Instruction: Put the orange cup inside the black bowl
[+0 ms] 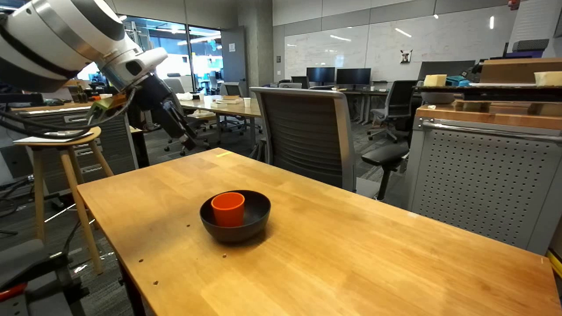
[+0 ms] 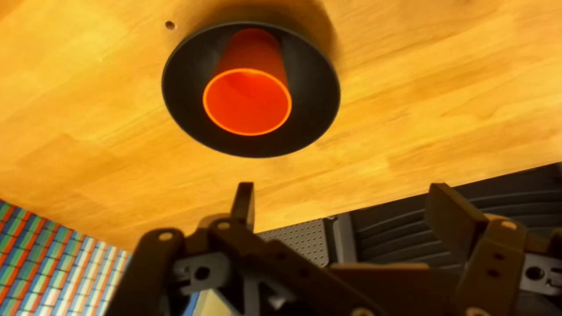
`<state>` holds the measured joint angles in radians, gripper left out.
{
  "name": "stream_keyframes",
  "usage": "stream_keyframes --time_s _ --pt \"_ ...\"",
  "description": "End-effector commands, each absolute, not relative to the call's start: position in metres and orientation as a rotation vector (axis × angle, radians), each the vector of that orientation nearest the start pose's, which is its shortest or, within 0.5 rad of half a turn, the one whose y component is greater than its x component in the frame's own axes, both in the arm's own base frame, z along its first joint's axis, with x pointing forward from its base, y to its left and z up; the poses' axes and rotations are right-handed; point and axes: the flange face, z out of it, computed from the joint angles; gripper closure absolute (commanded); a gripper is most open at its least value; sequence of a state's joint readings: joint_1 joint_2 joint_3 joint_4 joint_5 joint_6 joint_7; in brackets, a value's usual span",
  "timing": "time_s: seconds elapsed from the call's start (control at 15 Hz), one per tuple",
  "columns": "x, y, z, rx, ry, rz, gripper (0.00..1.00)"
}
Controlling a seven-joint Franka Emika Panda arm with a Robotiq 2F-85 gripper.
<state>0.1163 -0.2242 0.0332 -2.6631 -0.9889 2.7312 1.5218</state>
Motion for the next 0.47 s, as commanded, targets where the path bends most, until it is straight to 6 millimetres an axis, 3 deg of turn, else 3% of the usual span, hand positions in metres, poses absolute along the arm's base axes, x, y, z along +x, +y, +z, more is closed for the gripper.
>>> stream_keyframes --time_s 0.0,0.13,0.2,0.4 --pt "0.399 0.100 0.338 -3.044 0.569 -0.778 0.00" --pt "0.391 0.109 0.332 -3.069 0.478 -0.646 0.00" --pt "0.403 0.104 0.328 -3.075 0.576 -0.723 0.00" --pt "0.401 0.106 0.324 -3.082 0.561 -0.697 0.00"
